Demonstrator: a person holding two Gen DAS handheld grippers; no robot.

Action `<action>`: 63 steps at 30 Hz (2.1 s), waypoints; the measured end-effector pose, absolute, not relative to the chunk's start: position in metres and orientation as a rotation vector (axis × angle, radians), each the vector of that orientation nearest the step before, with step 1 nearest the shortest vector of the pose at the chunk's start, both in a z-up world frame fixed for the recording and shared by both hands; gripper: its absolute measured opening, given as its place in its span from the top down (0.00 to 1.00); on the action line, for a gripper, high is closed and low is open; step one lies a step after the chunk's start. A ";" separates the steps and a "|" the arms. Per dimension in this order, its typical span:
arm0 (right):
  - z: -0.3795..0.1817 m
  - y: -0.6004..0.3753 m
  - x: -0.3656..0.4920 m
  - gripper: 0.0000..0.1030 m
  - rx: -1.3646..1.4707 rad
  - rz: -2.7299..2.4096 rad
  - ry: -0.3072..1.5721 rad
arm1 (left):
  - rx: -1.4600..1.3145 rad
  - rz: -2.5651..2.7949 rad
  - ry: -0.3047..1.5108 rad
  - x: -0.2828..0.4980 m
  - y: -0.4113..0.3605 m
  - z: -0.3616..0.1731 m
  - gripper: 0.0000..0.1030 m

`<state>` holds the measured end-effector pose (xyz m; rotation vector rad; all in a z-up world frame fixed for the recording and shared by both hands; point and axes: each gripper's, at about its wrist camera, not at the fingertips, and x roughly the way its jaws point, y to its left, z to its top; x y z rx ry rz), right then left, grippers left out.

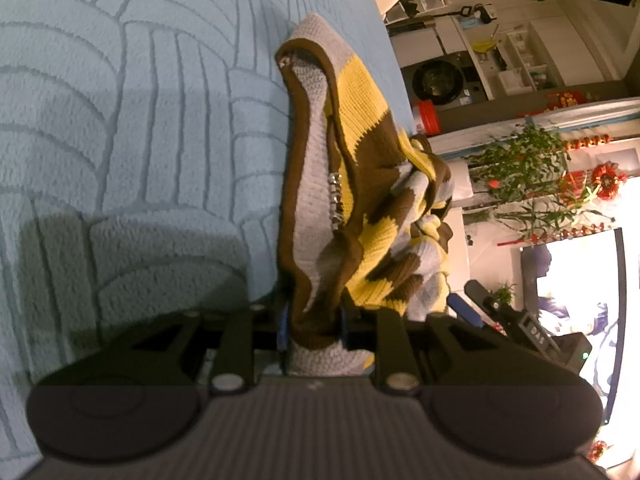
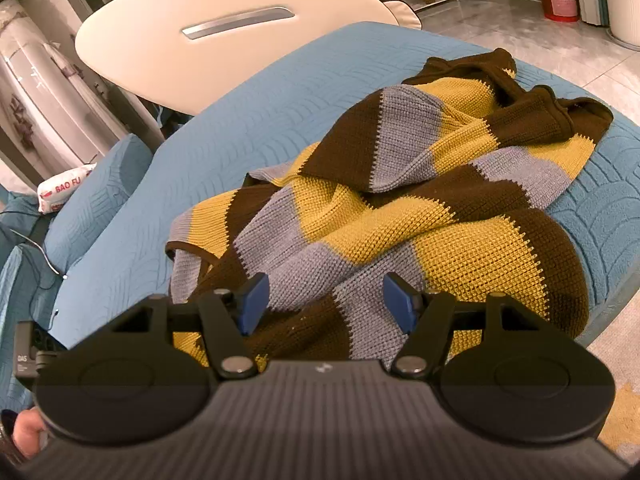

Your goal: Fold clothes

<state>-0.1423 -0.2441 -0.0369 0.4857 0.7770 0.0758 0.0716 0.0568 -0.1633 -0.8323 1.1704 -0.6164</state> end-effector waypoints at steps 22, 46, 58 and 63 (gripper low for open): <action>-0.038 -0.245 -0.142 0.35 0.494 0.077 0.778 | -0.844 -0.617 1.171 0.069 0.052 -0.164 0.71; -0.038 -0.245 -0.142 0.35 0.503 0.078 0.778 | -0.848 -0.618 1.167 0.061 0.046 -0.162 0.69; -0.038 -0.246 -0.141 0.35 0.506 0.079 0.780 | -0.851 -0.619 1.168 0.061 0.045 -0.163 0.69; -0.038 -0.245 -0.141 0.35 0.507 0.078 0.781 | -0.847 -0.621 1.169 0.063 0.049 -0.161 0.69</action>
